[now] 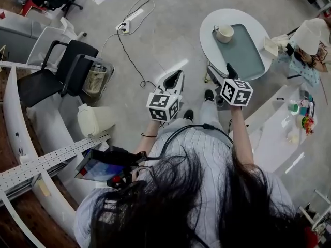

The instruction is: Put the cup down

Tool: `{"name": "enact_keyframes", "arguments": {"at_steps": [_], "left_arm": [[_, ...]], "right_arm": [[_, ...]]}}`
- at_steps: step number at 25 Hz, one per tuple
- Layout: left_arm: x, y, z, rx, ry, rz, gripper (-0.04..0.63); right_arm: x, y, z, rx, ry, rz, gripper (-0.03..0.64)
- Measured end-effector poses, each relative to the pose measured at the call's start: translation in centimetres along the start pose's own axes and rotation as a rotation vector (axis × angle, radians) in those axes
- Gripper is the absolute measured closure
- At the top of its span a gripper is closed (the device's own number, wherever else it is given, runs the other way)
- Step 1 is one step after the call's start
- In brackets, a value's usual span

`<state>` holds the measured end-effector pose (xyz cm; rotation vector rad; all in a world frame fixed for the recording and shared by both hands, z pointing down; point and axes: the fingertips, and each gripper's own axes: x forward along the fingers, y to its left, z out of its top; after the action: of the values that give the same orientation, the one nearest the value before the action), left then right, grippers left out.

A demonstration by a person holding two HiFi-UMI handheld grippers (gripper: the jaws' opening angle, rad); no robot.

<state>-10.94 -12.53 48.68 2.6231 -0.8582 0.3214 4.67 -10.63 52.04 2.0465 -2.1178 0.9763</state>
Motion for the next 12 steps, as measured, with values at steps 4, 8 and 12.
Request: {"name": "enact_keyframes", "arguments": {"at_steps": [4, 8, 12], "left_arm": [[-0.5, -1.5, -0.8, 0.002, 0.008, -0.06, 0.575], [-0.6, -3.5, -1.2, -0.002, 0.009, -0.117, 0.575], [-0.4, -4.9, -1.4, -0.005, 0.015, -0.155, 0.575]], "right_arm": [[-2.4, 1.0, -1.0, 0.009, -0.02, -0.033, 0.23], [-5.1, 0.8, -1.3, 0.042, -0.058, -0.083, 0.368], [-6.9, 0.7, -1.3, 0.055, -0.067, -0.097, 0.381]]}}
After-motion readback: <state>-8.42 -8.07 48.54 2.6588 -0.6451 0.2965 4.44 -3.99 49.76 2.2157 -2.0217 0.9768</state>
